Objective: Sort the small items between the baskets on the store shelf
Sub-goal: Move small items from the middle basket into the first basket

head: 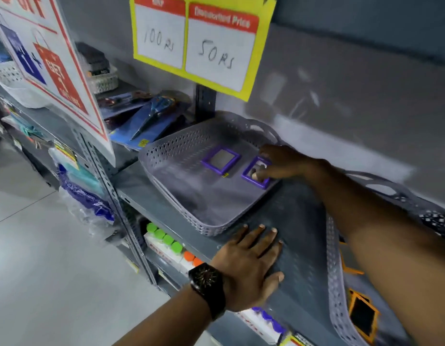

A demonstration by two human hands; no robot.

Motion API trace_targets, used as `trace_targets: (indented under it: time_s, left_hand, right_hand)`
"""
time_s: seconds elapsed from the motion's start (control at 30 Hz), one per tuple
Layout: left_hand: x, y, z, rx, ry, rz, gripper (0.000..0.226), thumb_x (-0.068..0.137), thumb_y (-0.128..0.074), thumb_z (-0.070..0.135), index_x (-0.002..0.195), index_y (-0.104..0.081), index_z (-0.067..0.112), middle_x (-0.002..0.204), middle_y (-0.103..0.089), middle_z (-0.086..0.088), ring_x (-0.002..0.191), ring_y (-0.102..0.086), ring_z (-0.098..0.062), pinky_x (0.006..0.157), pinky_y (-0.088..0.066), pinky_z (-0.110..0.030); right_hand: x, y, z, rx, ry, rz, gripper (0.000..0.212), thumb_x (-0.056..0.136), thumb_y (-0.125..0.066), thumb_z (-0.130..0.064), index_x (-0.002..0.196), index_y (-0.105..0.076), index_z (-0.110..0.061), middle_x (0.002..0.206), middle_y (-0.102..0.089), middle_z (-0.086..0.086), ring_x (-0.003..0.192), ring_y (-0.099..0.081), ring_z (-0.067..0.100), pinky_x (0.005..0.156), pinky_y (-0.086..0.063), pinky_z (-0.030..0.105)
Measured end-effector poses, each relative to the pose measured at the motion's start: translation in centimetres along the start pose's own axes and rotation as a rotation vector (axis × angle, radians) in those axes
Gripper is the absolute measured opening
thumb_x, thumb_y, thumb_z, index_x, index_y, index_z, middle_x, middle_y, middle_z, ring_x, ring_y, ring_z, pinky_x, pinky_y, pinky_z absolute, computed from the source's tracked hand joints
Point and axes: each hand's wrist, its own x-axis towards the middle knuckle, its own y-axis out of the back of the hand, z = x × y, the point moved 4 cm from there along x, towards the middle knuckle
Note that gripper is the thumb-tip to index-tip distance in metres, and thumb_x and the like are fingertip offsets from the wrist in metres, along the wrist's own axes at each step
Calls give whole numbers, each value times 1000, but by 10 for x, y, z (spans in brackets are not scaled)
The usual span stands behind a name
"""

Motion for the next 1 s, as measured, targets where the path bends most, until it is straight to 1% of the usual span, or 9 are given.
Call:
trace_targets:
  time_s: [0.1,0.13,0.23,0.33,0.47,0.57,0.7,0.83,1.0]
  left_hand:
    - [3,0,-3,-22,-2,-9,66,97,-26,58,152,-23,21,163,-15,-5,150,-7,-25,121,-4,-48]
    - [6,0,-4,-28,-2,-22,67,96,-25,59,153,-20,22,163,-12,-4,150,-4,-25,121,-2,-48]
    - [12,1,-5,-29,11,-18,69,96,-28,61,153,-19,23,163,-12,-2,150,-3,-23,121,0,-47]
    - [12,0,-5,-35,21,4,69,95,-30,61,152,-22,24,162,-18,-2,150,-9,-24,121,-2,-48]
    - [12,0,-5,-49,14,11,69,95,-29,62,152,-22,24,162,-20,-3,149,-12,-25,121,-5,-49]
    - [14,-3,-7,-47,19,-27,70,95,-26,63,153,-20,25,162,-18,-3,149,-10,-25,121,-4,-50]
    - [14,1,-4,-29,35,-119,71,94,-23,65,154,-16,27,163,-13,0,149,-8,-23,120,-3,-49]
    - [8,7,8,3,98,-144,67,96,-25,60,153,-19,26,163,-16,-1,149,-12,-25,120,-5,-50]
    - [-27,10,59,-80,123,-141,62,98,-33,51,150,-33,17,159,-28,-7,146,-23,-32,118,-15,-55]
  right_hand:
    - [14,0,0,47,52,-66,40,67,-84,-50,89,-64,-23,89,-71,-9,87,-72,19,59,-46,13]
    - [17,1,-1,56,59,-94,38,65,-85,-51,83,-66,-23,79,-72,-10,79,-73,15,54,-44,11]
    - [27,3,-5,21,55,-165,54,48,-83,-71,73,-66,-26,66,-71,-12,63,-68,7,58,-46,23]
    - [33,-4,-3,-41,64,-141,70,36,-80,-81,79,-68,-27,72,-71,-11,68,-67,8,65,-53,31]
    - [26,-4,-8,-8,75,-51,63,40,-84,-67,87,-69,-27,77,-74,-14,75,-69,7,68,-53,28]
    - [10,8,-17,28,40,115,66,44,-79,-61,101,-60,-34,86,-71,-14,83,-68,14,71,-52,31]
    - [-44,27,-34,102,8,298,92,43,-74,-58,127,-46,-37,105,-71,-5,97,-66,26,85,-55,42]
    - [-128,35,-28,187,-55,393,93,49,-77,-56,133,-45,-35,120,-68,0,109,-63,28,91,-53,42]
    - [-245,34,17,301,-166,415,77,52,-85,-48,120,-58,-24,95,-74,-4,89,-68,15,83,-55,29]
